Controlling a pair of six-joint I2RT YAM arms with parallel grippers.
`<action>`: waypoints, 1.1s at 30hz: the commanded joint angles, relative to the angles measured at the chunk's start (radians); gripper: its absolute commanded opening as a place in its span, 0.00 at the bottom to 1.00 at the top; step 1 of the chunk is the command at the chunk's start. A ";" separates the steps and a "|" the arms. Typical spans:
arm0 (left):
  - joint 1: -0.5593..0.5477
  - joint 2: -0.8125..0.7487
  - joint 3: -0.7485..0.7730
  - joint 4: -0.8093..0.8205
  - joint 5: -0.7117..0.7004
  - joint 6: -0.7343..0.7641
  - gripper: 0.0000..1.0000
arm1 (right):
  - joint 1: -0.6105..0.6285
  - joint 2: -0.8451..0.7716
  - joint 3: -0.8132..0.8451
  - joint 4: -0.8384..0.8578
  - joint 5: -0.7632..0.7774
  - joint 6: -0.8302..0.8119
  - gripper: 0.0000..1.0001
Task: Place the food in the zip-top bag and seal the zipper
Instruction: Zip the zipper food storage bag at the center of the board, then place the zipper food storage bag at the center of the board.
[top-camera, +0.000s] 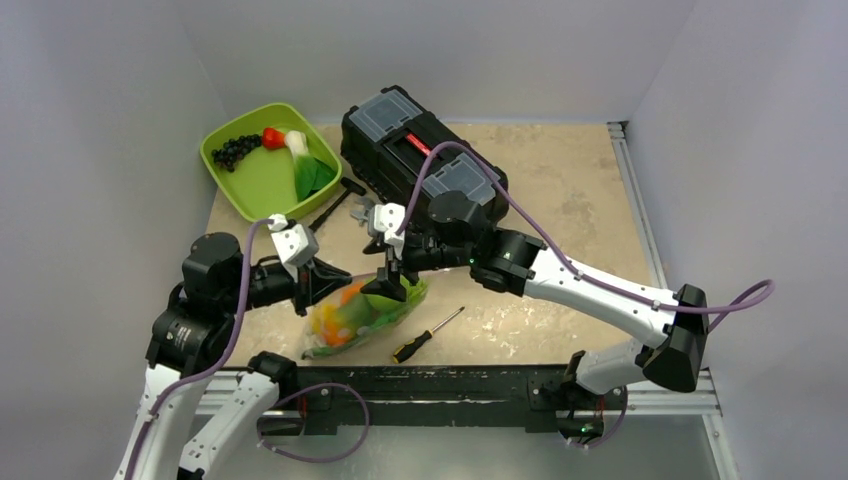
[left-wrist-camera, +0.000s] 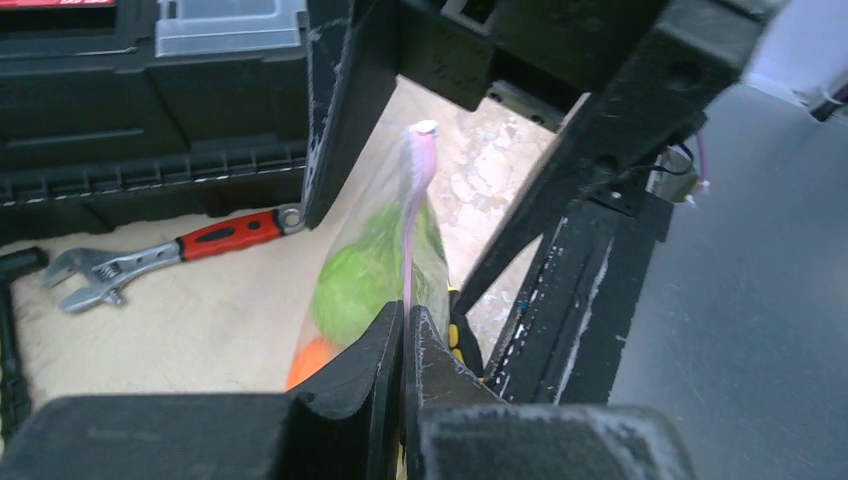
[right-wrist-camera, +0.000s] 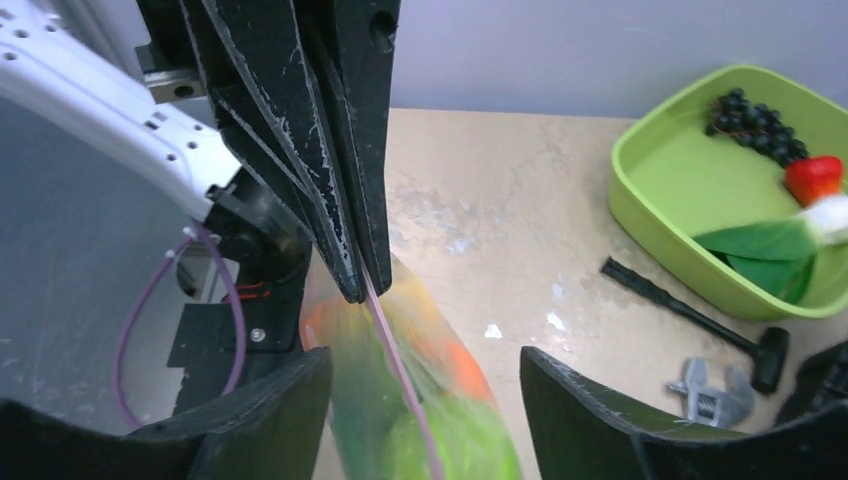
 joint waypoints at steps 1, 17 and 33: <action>0.005 -0.026 0.054 0.036 0.140 0.045 0.00 | -0.006 -0.024 -0.028 0.038 -0.159 -0.049 0.63; 0.005 -0.028 0.128 0.103 -0.037 -0.122 0.56 | -0.007 -0.072 0.012 0.012 -0.051 0.306 0.00; 0.005 -0.134 0.160 0.131 -0.366 -0.201 0.90 | -0.070 -0.437 0.060 -0.298 0.709 0.481 0.00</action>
